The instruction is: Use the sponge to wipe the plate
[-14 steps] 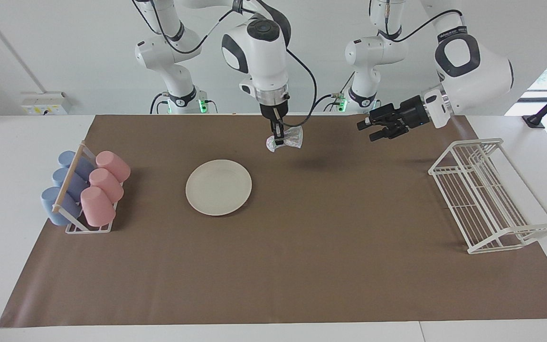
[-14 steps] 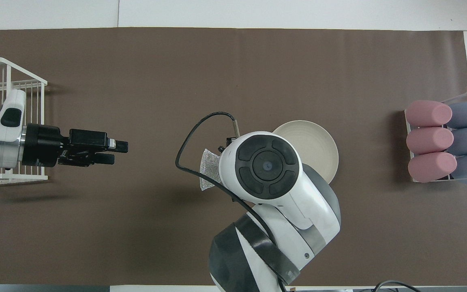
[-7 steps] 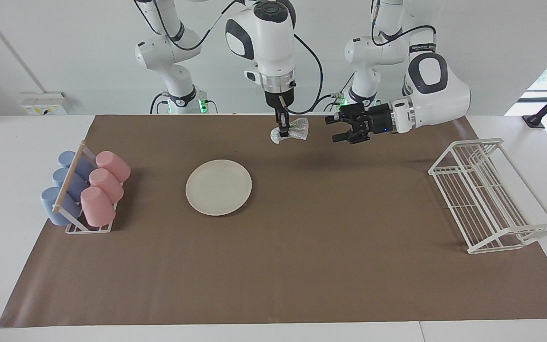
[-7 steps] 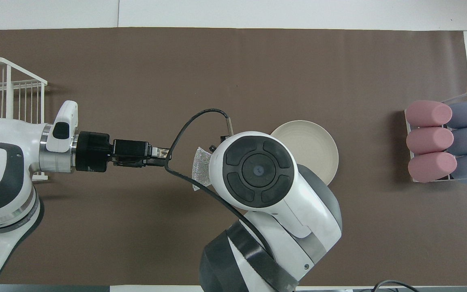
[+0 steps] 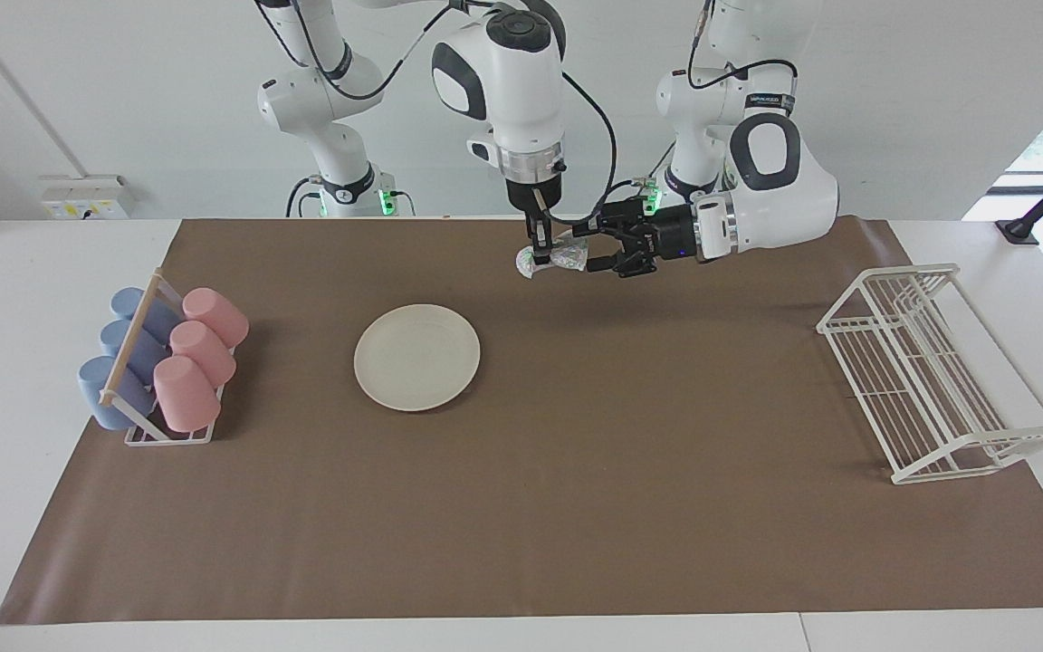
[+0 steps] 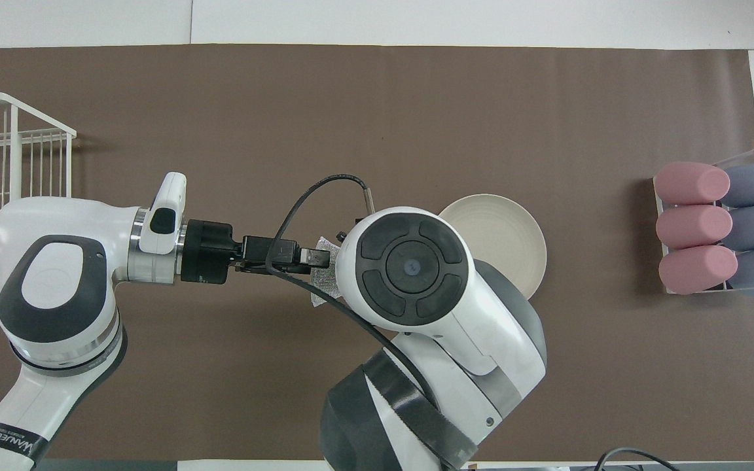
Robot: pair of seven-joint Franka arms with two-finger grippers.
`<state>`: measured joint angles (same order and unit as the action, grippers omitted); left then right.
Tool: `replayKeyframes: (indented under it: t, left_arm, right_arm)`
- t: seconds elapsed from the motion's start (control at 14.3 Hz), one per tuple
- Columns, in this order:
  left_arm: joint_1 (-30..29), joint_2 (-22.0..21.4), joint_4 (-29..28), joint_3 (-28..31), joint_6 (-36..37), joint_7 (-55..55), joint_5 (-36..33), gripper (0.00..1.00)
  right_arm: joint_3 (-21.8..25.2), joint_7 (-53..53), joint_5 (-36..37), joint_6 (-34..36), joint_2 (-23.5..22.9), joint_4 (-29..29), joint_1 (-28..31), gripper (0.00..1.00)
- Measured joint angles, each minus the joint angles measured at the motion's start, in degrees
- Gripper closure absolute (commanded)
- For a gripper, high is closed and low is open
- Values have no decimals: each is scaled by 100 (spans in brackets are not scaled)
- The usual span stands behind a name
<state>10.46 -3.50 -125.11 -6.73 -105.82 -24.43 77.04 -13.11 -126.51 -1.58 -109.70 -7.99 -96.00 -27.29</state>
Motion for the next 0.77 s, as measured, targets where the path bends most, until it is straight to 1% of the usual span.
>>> replayKeyframes:
  t: [0.07, 0.14, 0.35, 0.77]
  left_arm:
    - [0, 5, -1, 4, 2, -13, 0, 24]
    - [0, 6, -2, 4, 4, -15, 0, 38]
    - [0, 6, -3, 2, 64, -26, 0, 100]
    - [0, 6, -2, 9, 203, -17, 8, 100]
  right_arm:
    - [1, 0, 0, 0, 0, 4, 0, 100]
    - [3, 0, 0, 0, 0, 6, 0, 100]
    - [16, 0, 0, 0, 0, 11, 1, 100]
    - [17, 0, 0, 1, 0, 15, 2, 100]
